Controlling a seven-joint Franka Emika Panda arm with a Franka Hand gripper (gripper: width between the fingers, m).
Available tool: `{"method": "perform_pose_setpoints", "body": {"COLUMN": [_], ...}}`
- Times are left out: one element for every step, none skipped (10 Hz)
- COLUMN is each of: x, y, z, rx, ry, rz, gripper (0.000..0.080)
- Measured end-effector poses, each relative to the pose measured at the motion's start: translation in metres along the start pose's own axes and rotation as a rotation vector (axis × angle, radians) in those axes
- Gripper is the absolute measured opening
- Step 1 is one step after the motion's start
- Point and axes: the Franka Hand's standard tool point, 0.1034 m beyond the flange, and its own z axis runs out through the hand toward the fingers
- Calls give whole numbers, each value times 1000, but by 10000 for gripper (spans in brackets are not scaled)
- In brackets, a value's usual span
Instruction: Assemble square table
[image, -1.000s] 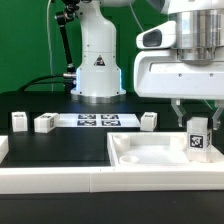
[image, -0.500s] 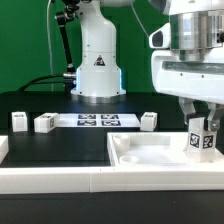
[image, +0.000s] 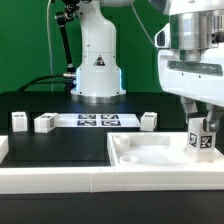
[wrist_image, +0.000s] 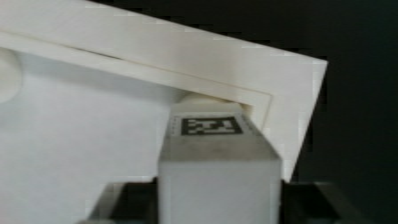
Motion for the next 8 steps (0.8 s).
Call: {"method": "perform_pose_setpoints", "body": {"x": [0,-2,-4,-6,-5,-5,-5,-6], "y": [0,0,1,1,1,1,1,1], "z": [0,0,0,1,1,1,1,1], "rx": [-1,-5,-11,-12,-12,-12,-17,-25], "ry": [0,-2,-2,-5,-5,-5,-4,4], "rz": [-32,-58,-163,-273,-345,-406,-482,-603], "gripper": [516,611,611,641,641,648,648,649]}}
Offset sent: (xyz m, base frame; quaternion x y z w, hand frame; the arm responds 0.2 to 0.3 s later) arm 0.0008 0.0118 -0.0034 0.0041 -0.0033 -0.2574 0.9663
